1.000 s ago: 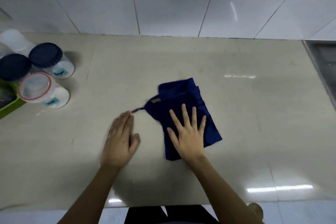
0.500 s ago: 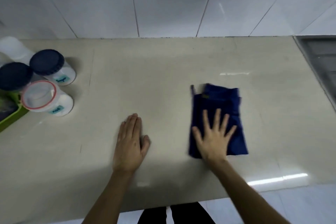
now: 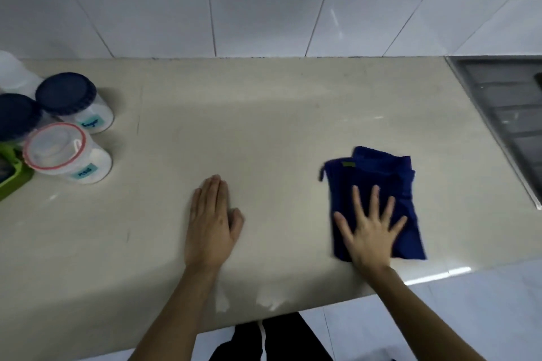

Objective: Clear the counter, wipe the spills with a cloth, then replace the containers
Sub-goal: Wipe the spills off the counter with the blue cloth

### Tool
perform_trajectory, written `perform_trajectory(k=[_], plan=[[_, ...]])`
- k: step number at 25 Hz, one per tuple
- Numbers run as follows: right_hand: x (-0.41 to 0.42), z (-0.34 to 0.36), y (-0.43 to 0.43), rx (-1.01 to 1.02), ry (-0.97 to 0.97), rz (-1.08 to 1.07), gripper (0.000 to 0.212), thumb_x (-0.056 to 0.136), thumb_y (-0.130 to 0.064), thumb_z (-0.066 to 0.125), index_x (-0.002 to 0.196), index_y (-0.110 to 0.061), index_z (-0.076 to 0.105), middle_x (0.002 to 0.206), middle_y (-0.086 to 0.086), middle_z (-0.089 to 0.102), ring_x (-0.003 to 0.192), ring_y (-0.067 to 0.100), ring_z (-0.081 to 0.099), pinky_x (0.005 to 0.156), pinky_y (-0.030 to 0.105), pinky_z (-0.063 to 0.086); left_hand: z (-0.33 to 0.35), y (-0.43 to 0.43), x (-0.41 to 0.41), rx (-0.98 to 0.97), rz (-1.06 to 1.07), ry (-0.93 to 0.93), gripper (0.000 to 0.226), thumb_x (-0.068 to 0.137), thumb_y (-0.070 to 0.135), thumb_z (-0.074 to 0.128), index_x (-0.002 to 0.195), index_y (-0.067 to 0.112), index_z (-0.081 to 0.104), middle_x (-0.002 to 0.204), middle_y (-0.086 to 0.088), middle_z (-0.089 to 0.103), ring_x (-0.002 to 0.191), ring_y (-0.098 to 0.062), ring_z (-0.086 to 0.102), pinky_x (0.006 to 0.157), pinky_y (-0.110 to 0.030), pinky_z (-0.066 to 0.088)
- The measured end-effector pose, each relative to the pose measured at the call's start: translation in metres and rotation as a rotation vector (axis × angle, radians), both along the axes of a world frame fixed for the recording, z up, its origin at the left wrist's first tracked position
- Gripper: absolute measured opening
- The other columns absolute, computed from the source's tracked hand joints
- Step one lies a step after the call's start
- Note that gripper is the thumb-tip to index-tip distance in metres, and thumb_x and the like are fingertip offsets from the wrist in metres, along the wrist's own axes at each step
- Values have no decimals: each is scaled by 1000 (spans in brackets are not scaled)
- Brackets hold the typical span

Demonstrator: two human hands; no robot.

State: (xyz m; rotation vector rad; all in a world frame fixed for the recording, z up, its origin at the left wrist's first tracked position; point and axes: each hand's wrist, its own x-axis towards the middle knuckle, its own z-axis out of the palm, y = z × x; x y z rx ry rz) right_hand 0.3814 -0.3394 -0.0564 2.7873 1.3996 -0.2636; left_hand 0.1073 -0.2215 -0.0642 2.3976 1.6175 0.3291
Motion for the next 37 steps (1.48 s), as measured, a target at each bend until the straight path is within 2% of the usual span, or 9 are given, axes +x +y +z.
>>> perform_trajectory(k=[4, 8, 12, 15, 18, 21, 25, 31, 37], plan=[[-88, -5, 42, 7, -1, 349, 61, 92, -63, 18, 149, -42, 8, 161, 2, 5, 147, 40, -2, 112, 68, -1, 1, 0, 0, -20, -13, 16, 60, 92, 32, 34, 142, -1, 37, 151, -16, 37, 141, -26, 34, 119, -41, 19], [-35, -9, 20, 62, -53, 541, 54, 96, -58, 12, 148, -43, 14, 160, -3, 12, 148, 29, 13, 115, 59, 8, -2, 1, -1, -13, -19, -3, 60, 91, 31, 37, 141, -2, 39, 150, -17, 38, 140, -28, 35, 120, -40, 16], [49, -6, -8, 67, 12, 180, 60, 92, -62, 7, 147, -42, 20, 160, -2, 17, 148, 22, 10, 116, 59, 8, -1, 2, -1, 12, -1, -25, 59, 87, 29, 43, 136, -3, 45, 146, -18, 44, 137, -30, 40, 118, -43, 22], [52, -6, -4, 41, -9, 13, 62, 89, -61, 9, 148, -42, 14, 161, 1, 12, 148, 29, 2, 114, 65, 3, -1, 2, 2, 15, 1, -18, 58, 85, 28, 44, 135, -3, 47, 145, -18, 46, 136, -30, 41, 117, -44, 24], [24, -6, 20, 18, 7, 126, 64, 89, -64, 7, 148, -42, 13, 161, 2, 11, 147, 36, 0, 110, 69, 1, -1, 1, 2, 12, 7, -8, 59, 85, 28, 43, 135, -3, 46, 145, -18, 45, 136, -30, 41, 117, -42, 23], [-29, -7, 43, 16, 12, 322, 62, 92, -62, 5, 146, -37, 25, 158, 6, 24, 144, 43, 16, 107, 74, 12, -1, -1, 2, 18, -6, 1, 60, 87, 30, 41, 137, -2, 44, 146, -18, 44, 136, -29, 39, 118, -41, 20], [-74, -11, 49, 61, 0, 445, 56, 95, -57, 21, 147, -38, 22, 159, 5, 22, 145, 42, 13, 107, 73, 15, -3, -4, 3, -12, -7, 33, 60, 92, 33, 33, 142, -1, 37, 152, -16, 36, 141, -26, 31, 121, -39, 14], [-12, -10, 14, 84, 49, 273, 56, 93, -58, 17, 147, -44, 13, 161, 0, 13, 147, 35, 4, 110, 71, 3, 8, -18, 19, 9, -4, 43, 56, 94, 32, 34, 140, 1, 41, 148, -17, 41, 138, -30, 35, 119, -45, 18], [110, -7, -56, 48, 15, 178, 61, 91, -61, -1, 147, -44, 17, 160, -1, 17, 148, 32, 7, 111, 70, 7, 12, -50, 81, -15, -43, 20, 57, 94, 37, 34, 136, 2, 46, 145, -15, 45, 135, -29, 38, 117, -45, 22]])
